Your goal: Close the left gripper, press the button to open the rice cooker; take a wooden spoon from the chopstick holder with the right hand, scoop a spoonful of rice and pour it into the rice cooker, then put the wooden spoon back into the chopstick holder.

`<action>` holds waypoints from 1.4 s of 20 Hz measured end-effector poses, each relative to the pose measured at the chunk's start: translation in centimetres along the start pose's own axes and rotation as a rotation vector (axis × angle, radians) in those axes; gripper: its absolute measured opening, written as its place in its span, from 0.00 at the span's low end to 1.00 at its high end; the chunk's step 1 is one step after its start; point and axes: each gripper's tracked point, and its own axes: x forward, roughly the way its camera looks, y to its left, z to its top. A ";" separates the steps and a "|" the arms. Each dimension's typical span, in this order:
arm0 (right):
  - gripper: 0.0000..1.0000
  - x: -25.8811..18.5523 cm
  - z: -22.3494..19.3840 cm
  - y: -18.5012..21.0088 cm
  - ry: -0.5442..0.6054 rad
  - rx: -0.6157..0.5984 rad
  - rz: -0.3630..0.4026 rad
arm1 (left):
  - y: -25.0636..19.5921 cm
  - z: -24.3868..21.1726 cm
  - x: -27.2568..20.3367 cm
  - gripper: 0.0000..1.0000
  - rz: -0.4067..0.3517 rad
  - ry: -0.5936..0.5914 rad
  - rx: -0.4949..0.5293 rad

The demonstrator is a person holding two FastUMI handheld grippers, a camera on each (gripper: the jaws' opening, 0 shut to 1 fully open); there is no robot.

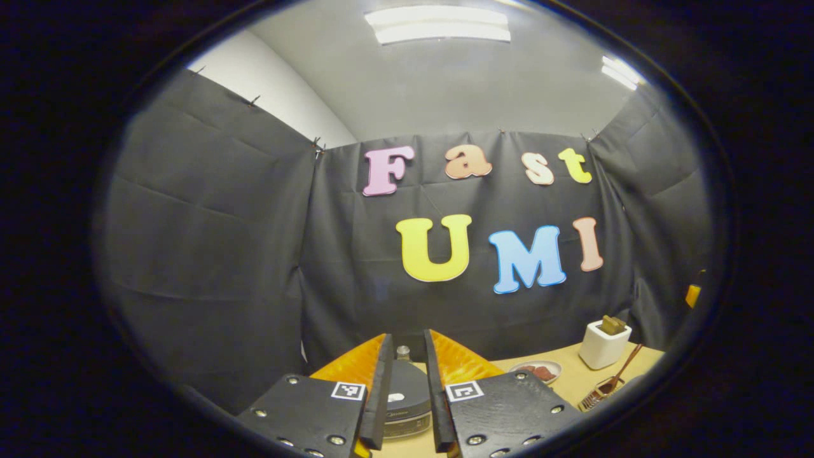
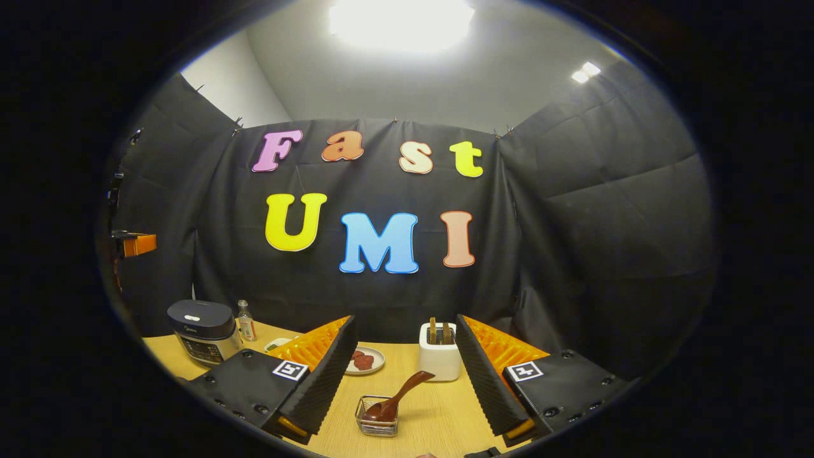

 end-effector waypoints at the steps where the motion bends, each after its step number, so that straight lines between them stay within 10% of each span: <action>1: 0.97 0.0 -0.1 0.2 0.002 -0.005 -0.009 | 0.9 -0.3 1.0 0.22 0.010 0.000 0.003; 8: 0.96 0.9 -0.5 1.7 0.014 -0.024 -0.076 | 1.9 -6.5 5.9 0.02 -0.048 0.109 0.000; 28: 0.98 2.1 -1.7 3.7 0.080 -0.110 -0.151 | 1.7 -25.2 10.2 0.04 -0.121 0.410 -0.048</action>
